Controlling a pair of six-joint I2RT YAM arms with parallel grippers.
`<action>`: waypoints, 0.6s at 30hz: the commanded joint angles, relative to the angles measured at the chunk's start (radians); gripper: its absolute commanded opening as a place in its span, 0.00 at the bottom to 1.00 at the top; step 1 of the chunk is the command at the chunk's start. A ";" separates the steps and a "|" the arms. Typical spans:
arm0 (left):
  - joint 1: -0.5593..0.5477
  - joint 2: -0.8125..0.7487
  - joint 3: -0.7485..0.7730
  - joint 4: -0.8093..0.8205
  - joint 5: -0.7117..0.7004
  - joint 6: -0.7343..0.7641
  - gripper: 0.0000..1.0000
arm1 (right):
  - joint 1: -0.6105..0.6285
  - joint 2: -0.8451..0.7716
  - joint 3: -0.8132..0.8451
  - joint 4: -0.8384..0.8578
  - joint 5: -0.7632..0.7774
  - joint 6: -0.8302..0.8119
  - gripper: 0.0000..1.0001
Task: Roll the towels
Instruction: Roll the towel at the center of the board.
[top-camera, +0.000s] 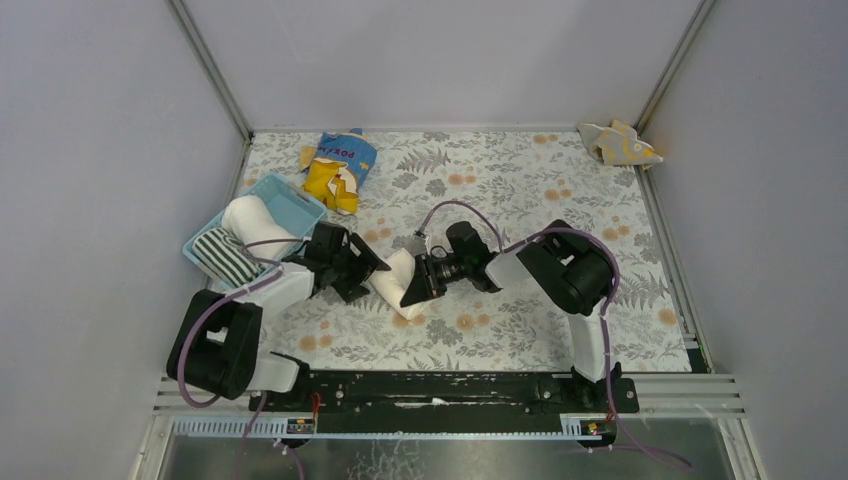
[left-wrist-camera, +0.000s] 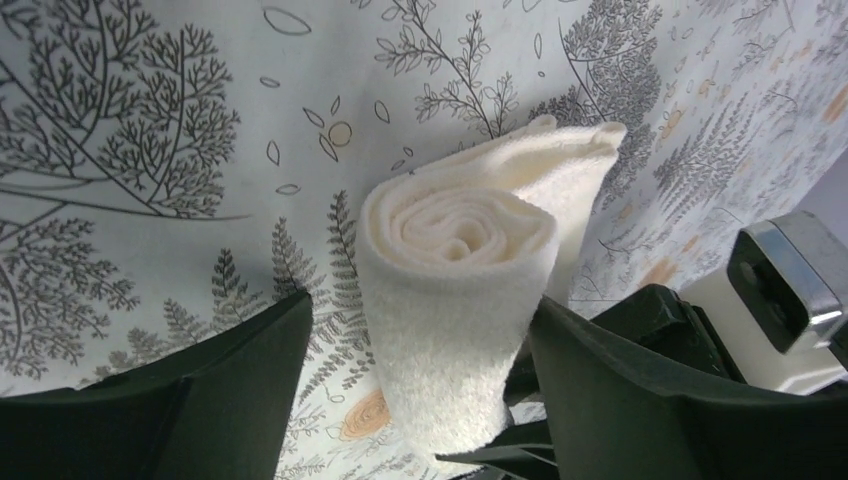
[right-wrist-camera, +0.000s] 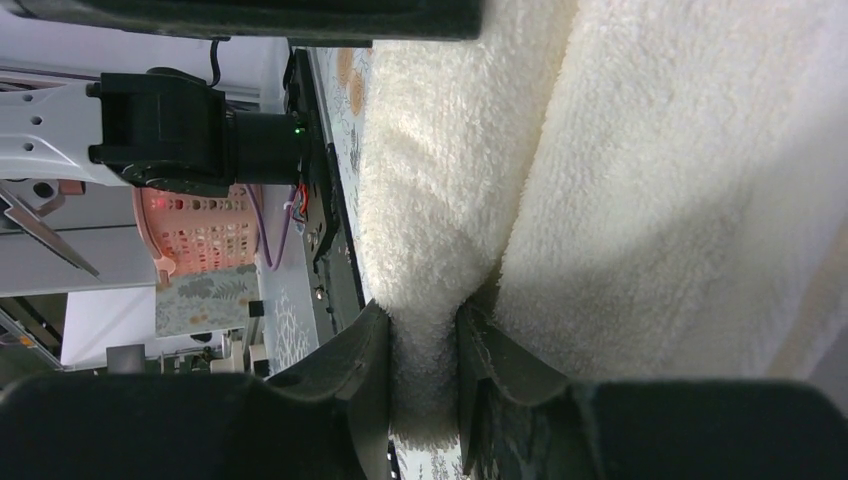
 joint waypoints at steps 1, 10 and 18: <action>-0.002 0.061 0.013 0.039 -0.057 0.011 0.74 | 0.001 0.029 -0.005 -0.097 0.023 -0.008 0.27; -0.018 0.192 0.045 0.041 -0.096 0.057 0.56 | 0.005 -0.145 0.047 -0.467 0.258 -0.247 0.43; -0.041 0.227 0.062 0.004 -0.122 0.092 0.49 | 0.113 -0.346 0.111 -0.763 0.666 -0.432 0.57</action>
